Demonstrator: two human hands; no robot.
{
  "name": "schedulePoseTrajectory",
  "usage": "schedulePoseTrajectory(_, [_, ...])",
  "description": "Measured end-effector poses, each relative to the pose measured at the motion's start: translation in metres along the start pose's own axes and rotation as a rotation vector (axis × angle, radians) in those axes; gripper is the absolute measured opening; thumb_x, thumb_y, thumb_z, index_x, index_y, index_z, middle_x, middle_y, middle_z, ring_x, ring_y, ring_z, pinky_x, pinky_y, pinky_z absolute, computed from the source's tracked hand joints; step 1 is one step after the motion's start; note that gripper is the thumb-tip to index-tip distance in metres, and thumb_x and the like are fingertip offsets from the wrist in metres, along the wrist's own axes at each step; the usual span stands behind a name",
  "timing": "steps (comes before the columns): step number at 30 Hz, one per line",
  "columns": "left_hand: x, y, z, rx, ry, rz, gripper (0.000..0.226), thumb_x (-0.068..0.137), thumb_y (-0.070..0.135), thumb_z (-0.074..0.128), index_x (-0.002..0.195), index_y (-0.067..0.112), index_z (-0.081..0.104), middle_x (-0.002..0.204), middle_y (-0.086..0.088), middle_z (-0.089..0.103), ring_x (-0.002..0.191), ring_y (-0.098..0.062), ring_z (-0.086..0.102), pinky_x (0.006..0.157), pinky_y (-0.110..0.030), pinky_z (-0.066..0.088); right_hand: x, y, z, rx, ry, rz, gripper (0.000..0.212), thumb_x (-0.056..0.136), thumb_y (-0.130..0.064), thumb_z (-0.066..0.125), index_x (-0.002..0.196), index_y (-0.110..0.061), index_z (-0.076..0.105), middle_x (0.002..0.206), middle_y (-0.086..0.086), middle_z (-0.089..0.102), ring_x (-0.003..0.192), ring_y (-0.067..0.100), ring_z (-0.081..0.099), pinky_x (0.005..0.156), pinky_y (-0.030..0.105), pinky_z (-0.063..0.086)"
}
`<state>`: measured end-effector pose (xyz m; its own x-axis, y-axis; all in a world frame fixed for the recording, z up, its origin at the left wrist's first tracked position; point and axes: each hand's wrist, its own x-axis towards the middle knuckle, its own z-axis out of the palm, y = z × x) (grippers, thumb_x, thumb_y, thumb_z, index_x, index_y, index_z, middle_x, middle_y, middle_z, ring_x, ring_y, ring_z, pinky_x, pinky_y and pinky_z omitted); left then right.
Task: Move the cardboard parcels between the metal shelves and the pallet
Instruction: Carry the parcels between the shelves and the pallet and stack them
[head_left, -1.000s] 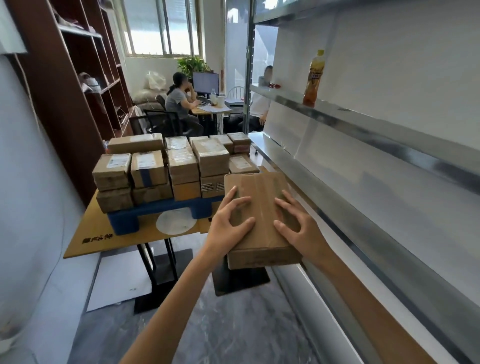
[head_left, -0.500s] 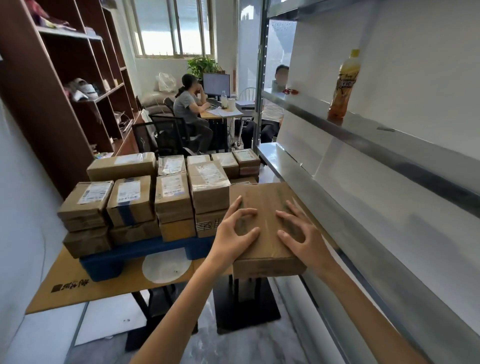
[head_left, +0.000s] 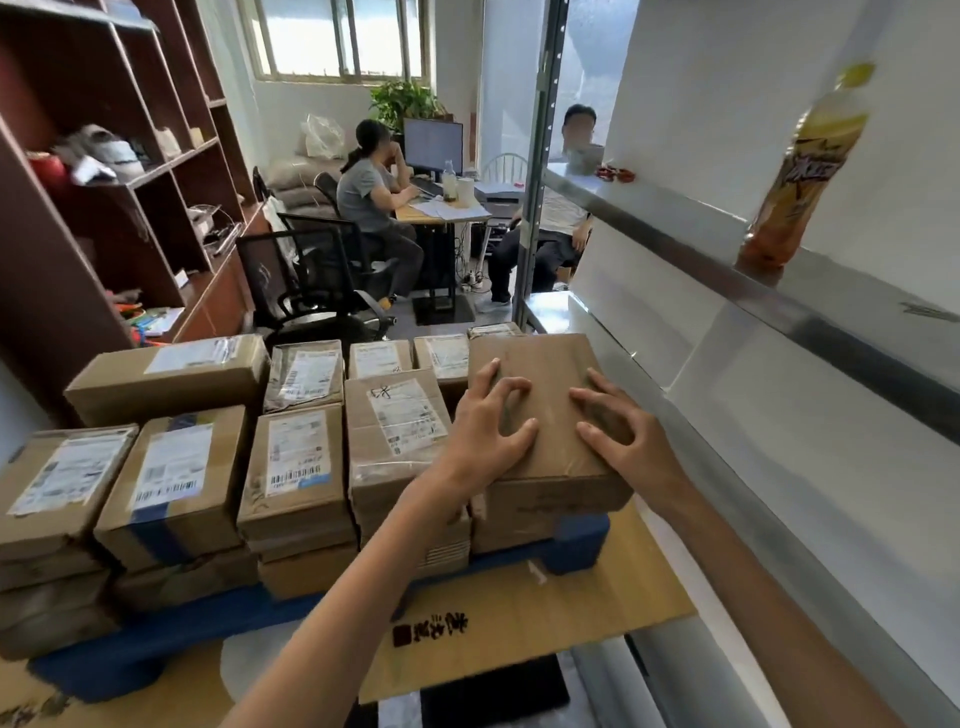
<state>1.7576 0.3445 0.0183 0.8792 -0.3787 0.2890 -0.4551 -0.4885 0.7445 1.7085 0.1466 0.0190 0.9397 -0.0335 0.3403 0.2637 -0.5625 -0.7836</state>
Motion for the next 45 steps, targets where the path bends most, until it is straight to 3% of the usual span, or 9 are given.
schedulePoseTrajectory(5, [0.042,-0.028,-0.010,0.338,-0.061,-0.045,0.056,0.088,0.049,0.057,0.137,0.025,0.044,0.149,0.001,0.030,0.126,-0.030,0.044,0.105,-0.045,0.040,0.047,0.029,0.010,0.038,-0.073,0.031,0.038,0.088,-0.017,0.064,0.125,-0.026,0.061,0.146,-0.015,0.040,0.134,0.004,0.036,0.112,0.034,0.034])
schedulePoseTrajectory(9, [0.065,-0.046,-0.014,0.460,-0.143,-0.066,0.053,0.089,0.050,0.055,0.133,0.023,0.046,0.146,-0.003,0.036,0.122,-0.030,0.049,0.100,-0.045,0.041,0.072,0.048,0.025,0.047,-0.103,0.046,0.036,0.088,-0.012,0.064,0.123,-0.021,0.062,0.146,-0.008,0.042,0.132,0.003,0.038,0.104,0.010,0.032])
schedulePoseTrajectory(14, [0.070,-0.067,-0.003,0.755,-0.246,-0.093,0.055,0.092,0.056,0.043,0.137,0.026,0.043,0.145,-0.001,0.042,0.124,-0.028,0.046,0.102,-0.046,0.032,0.073,0.080,0.048,0.004,-0.177,0.073,0.039,0.086,-0.014,0.066,0.124,-0.023,0.061,0.146,-0.006,0.042,0.135,0.008,0.036,0.112,0.030,0.032])
schedulePoseTrajectory(17, [0.061,-0.081,0.005,0.891,-0.246,-0.015,0.052,0.092,0.057,0.036,0.135,0.028,0.042,0.140,0.001,0.044,0.121,-0.025,0.043,0.100,-0.044,0.029,0.068,0.098,0.061,-0.008,-0.192,0.030,0.039,0.088,-0.016,0.064,0.125,-0.025,0.058,0.149,-0.009,0.036,0.136,0.005,0.033,0.112,0.029,0.032])
schedulePoseTrajectory(23, [0.058,-0.092,0.005,0.793,-0.147,0.008,0.043,0.091,0.046,0.044,0.131,0.030,0.048,0.136,0.007,0.048,0.126,-0.019,0.040,0.099,-0.041,0.022,0.072,0.108,0.067,-0.034,-0.202,-0.017,0.036,0.092,-0.020,0.058,0.127,-0.024,0.053,0.150,-0.008,0.033,0.137,0.006,0.029,0.106,0.013,0.022])
schedulePoseTrajectory(33, [0.058,-0.093,0.010,0.634,-0.071,-0.042,0.033,0.085,0.034,0.050,0.116,0.026,0.060,0.124,0.008,0.057,0.119,-0.018,0.047,0.098,-0.038,0.024,0.070,0.116,0.074,0.019,-0.162,-0.009,0.036,0.088,-0.024,0.051,0.123,-0.016,0.053,0.146,-0.001,0.035,0.135,0.012,0.032,0.112,0.043,0.031])
schedulePoseTrajectory(40, [0.056,-0.093,0.013,0.606,-0.041,-0.039,0.033,0.082,0.029,0.050,0.112,0.024,0.062,0.124,0.009,0.058,0.120,-0.016,0.048,0.098,-0.036,0.025,0.066,0.118,0.075,0.043,-0.165,0.022,0.036,0.088,-0.028,0.049,0.123,-0.020,0.053,0.146,-0.004,0.034,0.134,0.012,0.031,0.111,0.027,0.028])
schedulePoseTrajectory(45, [0.057,-0.093,0.013,0.609,-0.032,-0.038,0.033,0.081,0.027,0.051,0.112,0.025,0.062,0.124,0.010,0.059,0.119,-0.015,0.049,0.097,-0.034,0.026,0.067,0.118,0.075,0.052,-0.161,0.006,0.036,0.087,-0.028,0.049,0.122,-0.020,0.053,0.146,-0.003,0.035,0.133,0.015,0.032,0.111,0.026,0.027])
